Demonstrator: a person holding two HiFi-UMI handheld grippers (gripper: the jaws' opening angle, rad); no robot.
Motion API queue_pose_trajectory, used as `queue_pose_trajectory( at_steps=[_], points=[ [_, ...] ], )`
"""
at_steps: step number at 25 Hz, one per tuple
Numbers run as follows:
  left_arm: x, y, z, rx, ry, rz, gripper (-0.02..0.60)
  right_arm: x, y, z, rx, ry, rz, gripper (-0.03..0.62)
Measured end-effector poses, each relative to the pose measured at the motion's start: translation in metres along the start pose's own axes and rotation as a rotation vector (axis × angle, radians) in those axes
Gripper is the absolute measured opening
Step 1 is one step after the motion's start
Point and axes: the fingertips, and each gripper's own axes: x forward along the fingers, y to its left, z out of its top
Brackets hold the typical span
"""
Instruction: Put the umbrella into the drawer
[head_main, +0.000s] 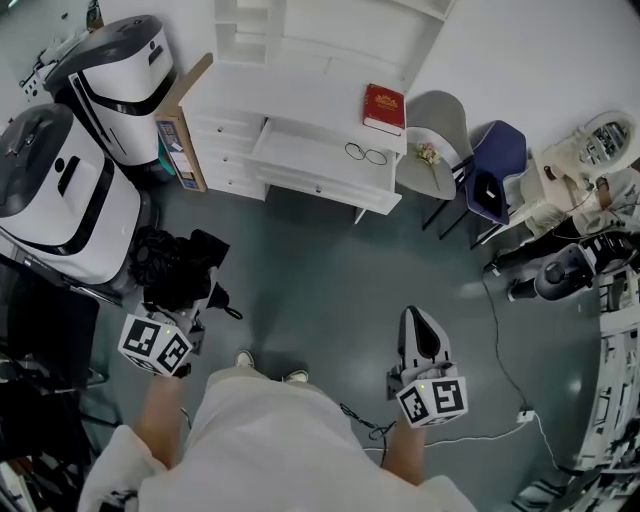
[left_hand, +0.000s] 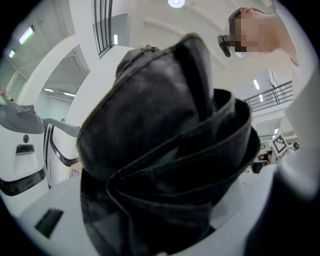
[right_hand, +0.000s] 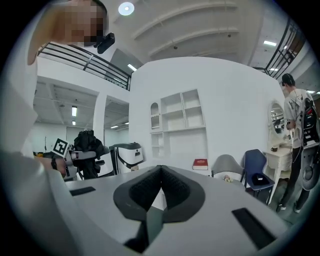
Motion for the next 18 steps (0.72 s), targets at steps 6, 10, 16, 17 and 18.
queue_pose_trajectory(
  at_steps=[6, 10, 16, 17, 18],
  points=[
    [-0.004, -0.014, -0.007, -0.002, 0.003, 0.021, 0.282, 0.01, -0.015, -0.018, 0.043, 0.009, 0.036, 0.0],
    [0.013, -0.003, -0.019, -0.008, 0.029, 0.031, 0.282, 0.031, -0.023, -0.028, 0.053, 0.034, 0.052, 0.0],
    [0.091, 0.026, -0.038, -0.054, 0.05, -0.015, 0.282, 0.093, -0.041, -0.033, 0.07, 0.065, 0.025, 0.0],
    [0.108, 0.031, -0.042, -0.061, 0.06, -0.029, 0.282, 0.105, -0.046, -0.035, 0.077, 0.078, 0.018, 0.0],
    [0.126, 0.036, -0.044, -0.068, 0.069, -0.044, 0.282, 0.119, -0.05, -0.037, 0.081, 0.092, 0.011, 0.0]
  ],
)
